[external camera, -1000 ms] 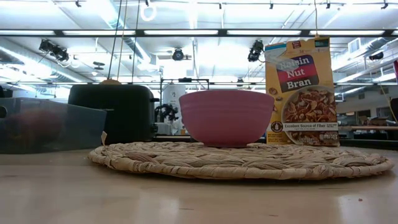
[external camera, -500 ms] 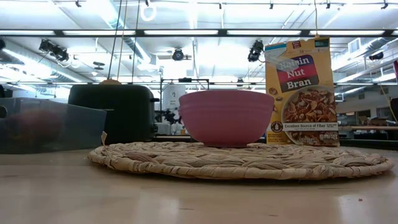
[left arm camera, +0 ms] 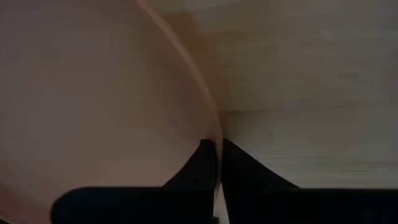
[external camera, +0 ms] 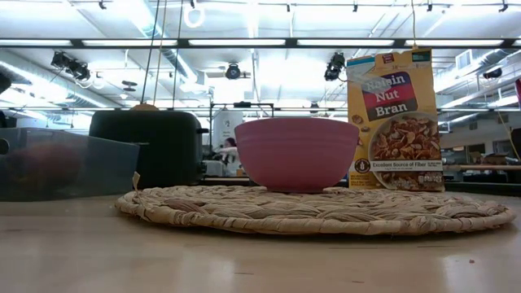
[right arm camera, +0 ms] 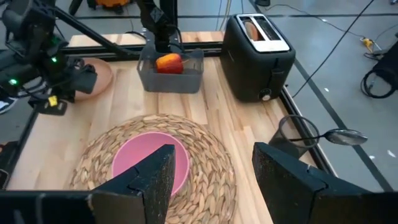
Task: Arrange a breakfast setting
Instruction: Put the orange plate at the bottom left of the pink bowl
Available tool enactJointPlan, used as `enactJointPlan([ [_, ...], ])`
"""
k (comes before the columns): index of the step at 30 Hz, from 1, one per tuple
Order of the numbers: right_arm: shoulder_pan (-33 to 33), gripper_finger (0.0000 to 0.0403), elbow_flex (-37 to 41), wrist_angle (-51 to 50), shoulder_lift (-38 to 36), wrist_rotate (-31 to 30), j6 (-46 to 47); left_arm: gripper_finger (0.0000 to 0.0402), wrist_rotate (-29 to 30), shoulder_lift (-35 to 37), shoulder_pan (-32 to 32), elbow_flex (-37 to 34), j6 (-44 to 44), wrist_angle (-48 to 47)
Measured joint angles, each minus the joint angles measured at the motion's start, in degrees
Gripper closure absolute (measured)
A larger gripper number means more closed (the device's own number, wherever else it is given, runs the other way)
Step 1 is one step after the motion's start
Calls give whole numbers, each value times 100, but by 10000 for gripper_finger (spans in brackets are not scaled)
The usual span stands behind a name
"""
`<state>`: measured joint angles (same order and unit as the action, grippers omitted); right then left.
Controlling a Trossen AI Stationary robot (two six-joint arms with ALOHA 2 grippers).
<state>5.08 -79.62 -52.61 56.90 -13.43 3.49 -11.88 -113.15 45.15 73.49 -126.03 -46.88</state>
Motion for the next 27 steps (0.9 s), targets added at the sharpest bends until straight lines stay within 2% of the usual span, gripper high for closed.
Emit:
enactJointPlan([
  [4,-82,182,0,-147,-74,-2,-245,384,78,87,13,193,255,-163],
  [7,-153,182,0,-211,-162,-39,-345,389,551,203,18,756,1028,-461],
  [12,-239,182,0,-209,-269,-46,-597,389,1314,215,32,1594,3935,-1013],
  [15,-261,182,0,-208,-293,-48,-669,389,1476,217,-1,1816,5932,-1362],
  [20,-260,182,0,-198,-291,-55,-670,389,1532,215,-175,1784,8918,-1402],
  [23,-260,182,0,-193,-284,-56,-669,383,1846,172,-339,1646,10472,-1422],
  [25,-260,182,0,-193,-273,-59,-669,383,2042,174,-478,1499,11377,-1355],
  [27,-260,182,0,-193,-264,-57,-651,384,1986,173,-633,1352,11944,-1217],
])
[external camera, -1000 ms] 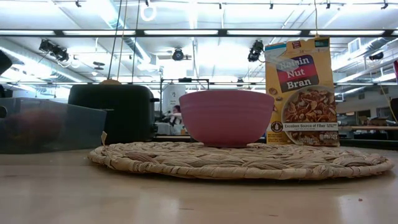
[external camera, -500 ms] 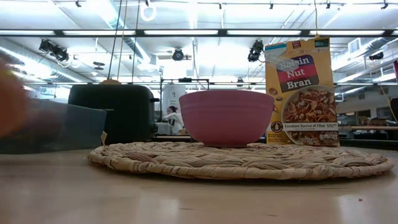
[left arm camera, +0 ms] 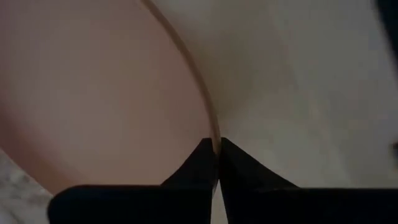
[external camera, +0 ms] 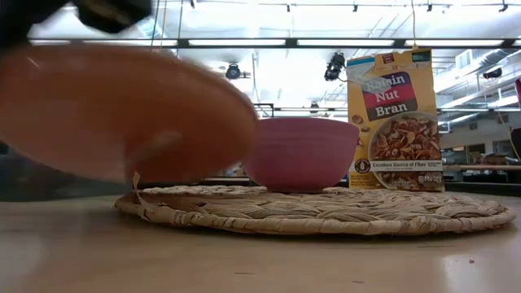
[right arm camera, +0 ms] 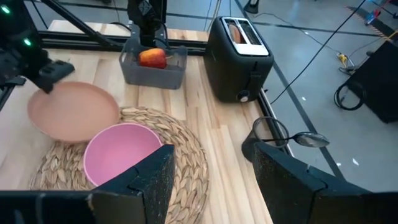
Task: Arrange a breakfast setting
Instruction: Put the orange plate at the bottom left of the pink bowl, then pour the cereal from the yellow cereal box into the pink bowl
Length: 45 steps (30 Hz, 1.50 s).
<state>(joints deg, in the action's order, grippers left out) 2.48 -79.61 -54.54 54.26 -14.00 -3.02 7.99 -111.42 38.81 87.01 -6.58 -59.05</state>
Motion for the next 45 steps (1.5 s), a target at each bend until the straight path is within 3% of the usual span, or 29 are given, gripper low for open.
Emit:
enactJointPlan([
  [7,0,182,0,-14,9,4,46,381,-293,1,-199,-357,1180,334],
  [13,0,182,0,-18,72,2,46,378,-396,1,-158,-608,1356,840],
  [20,-3,171,0,-42,212,-1,49,369,-458,3,-140,-608,815,956],
  [32,-166,130,0,-252,202,-140,327,268,-535,13,-112,-571,167,828],
  [40,-166,121,0,-761,-210,-430,873,245,-513,42,-109,800,-901,-510],
  [42,-166,118,0,-754,-387,-564,940,244,-204,45,-153,1291,-1232,-777],
  [45,-195,114,0,-750,-548,-606,996,243,811,66,-346,1853,-1882,-1064],
])
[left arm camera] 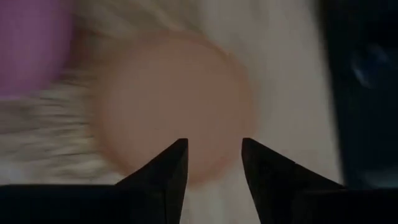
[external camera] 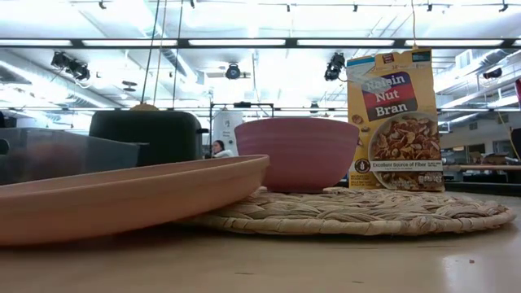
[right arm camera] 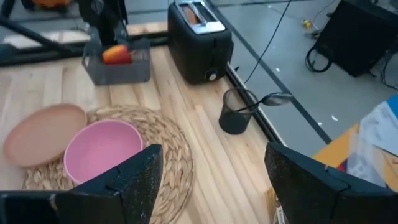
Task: Arrange a breakfast setting
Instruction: Pour the cereal from the yellow cereal box into the pink bowl
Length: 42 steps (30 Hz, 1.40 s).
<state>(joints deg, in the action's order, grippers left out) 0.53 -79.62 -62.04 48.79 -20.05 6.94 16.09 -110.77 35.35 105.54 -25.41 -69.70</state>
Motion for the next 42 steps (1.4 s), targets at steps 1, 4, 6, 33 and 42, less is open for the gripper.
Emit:
enactJointPlan([
  [1,-17,113,-2,0,-28,0,0,243,345,30,-106,107,-234,-31],
  [4,-49,112,-2,-12,-26,80,0,243,862,152,-568,181,-876,288],
  [6,-60,112,-2,-50,2,155,0,243,863,160,-893,181,-1084,604],
  [33,-3619,67,-2177,-1596,1983,351,-2079,243,859,814,-2657,175,1040,6530],
  [42,-4880,86,-2631,-2008,3024,1356,-2486,243,76,1344,-3144,175,1265,4521],
])
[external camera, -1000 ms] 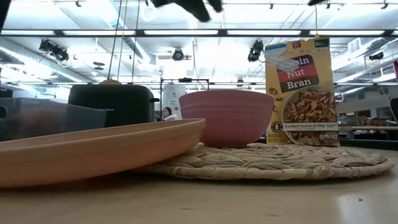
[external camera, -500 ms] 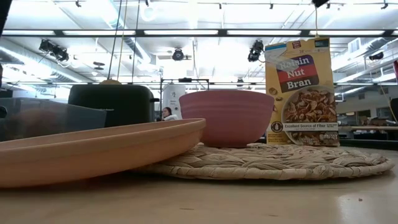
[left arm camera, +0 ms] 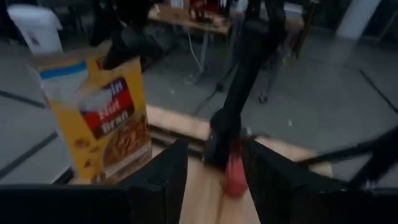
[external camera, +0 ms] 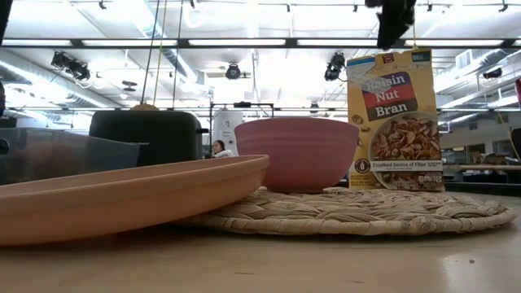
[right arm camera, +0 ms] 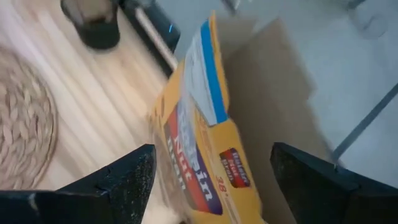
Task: Arrange a breakfast setting
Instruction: Pour the cereal from the yellow cereal box into the pink bowl
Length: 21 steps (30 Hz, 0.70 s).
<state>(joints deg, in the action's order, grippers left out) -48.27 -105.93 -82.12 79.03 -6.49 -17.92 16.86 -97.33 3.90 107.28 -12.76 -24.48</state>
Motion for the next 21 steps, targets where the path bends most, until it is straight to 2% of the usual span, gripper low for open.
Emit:
enactJointPlan([
  [5,-287,97,6,-112,369,12,-27,243,-954,108,-341,-3,228,-785],
  [10,-371,123,6,-453,643,16,-28,243,-1589,109,-704,-76,782,-900],
  [15,-328,176,6,-782,809,16,-51,243,-2410,101,-1244,-871,858,-44],
  [21,-210,264,6,-790,804,43,-637,224,-2806,92,-1749,-2188,401,1710],
])
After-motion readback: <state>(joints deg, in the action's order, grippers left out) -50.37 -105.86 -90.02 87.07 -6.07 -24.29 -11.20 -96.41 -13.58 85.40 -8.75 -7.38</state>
